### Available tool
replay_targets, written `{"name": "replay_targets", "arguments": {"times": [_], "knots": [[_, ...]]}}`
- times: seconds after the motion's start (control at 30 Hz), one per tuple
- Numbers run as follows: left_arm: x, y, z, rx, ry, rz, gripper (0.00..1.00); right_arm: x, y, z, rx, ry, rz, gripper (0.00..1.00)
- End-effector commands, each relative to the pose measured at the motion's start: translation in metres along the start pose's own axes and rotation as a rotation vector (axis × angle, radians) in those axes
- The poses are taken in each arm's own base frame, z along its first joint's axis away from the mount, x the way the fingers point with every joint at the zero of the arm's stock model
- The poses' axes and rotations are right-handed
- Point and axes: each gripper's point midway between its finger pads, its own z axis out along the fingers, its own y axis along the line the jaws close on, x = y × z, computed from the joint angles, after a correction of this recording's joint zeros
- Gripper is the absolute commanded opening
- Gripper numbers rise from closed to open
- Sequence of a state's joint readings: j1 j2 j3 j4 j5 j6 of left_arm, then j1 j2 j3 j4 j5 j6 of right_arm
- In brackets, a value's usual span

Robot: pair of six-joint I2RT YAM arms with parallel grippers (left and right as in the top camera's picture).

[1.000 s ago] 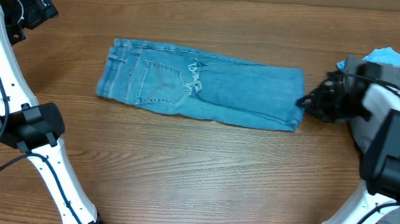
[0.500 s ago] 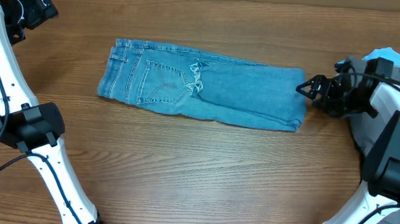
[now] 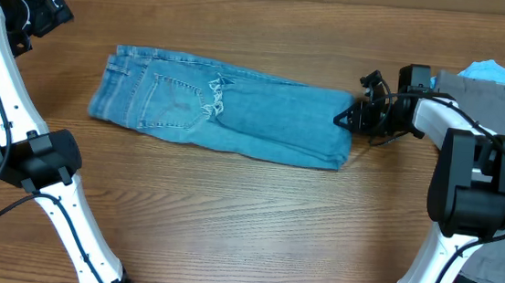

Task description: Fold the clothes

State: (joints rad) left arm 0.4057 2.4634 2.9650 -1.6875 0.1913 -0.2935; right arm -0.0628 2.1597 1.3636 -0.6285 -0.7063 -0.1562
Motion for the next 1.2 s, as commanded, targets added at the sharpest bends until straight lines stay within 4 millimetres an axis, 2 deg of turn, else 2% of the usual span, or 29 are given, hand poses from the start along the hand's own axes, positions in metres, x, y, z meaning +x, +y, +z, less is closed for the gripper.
{"name": "replay_targets", "arguments": {"times": [0.0,0.5,0.6,0.67,0.7,0.73,0.8,0.9,0.97,1.07,1.17], "knots": [[0.001,-0.006,-0.003,0.013,-0.006,-0.008,1.00,0.004,-0.020,-0.002,0.041,0.031,0.054,0.04],[0.000,-0.007,-0.003,0.016,-0.010,-0.012,1.00,0.007,-0.031,-0.007,0.081,0.036,0.072,0.04],[0.004,-0.017,-0.004,0.077,0.015,-0.013,1.00,0.007,-0.031,-0.007,0.081,0.037,0.073,0.04],[0.021,-0.064,-0.013,0.356,0.081,0.157,1.00,0.006,-0.031,-0.007,0.081,0.033,0.070,0.04],[0.034,-0.098,-0.024,0.549,0.109,0.267,1.00,0.005,-0.031,-0.007,0.082,0.028,0.066,0.04],[0.042,-0.111,-0.026,0.594,0.131,0.279,1.00,0.004,-0.032,-0.007,0.082,0.025,0.063,0.04],[0.063,-0.138,-0.016,0.556,0.168,0.347,1.00,0.003,-0.032,-0.007,0.082,0.023,0.062,0.04],[0.101,-0.169,0.010,0.357,0.192,0.476,1.00,0.005,-0.031,-0.007,0.082,0.029,0.067,0.04],[0.134,-0.195,0.023,0.211,0.186,0.603,1.00,0.005,-0.031,-0.007,0.082,0.029,0.067,0.04],[0.158,-0.227,0.027,0.089,0.096,0.752,1.00,0.005,-0.031,-0.007,0.082,0.029,0.067,0.04],[0.177,-0.267,0.024,0.064,-0.013,0.874,1.00,0.005,-0.031,-0.007,0.081,0.029,0.071,0.04]]}}
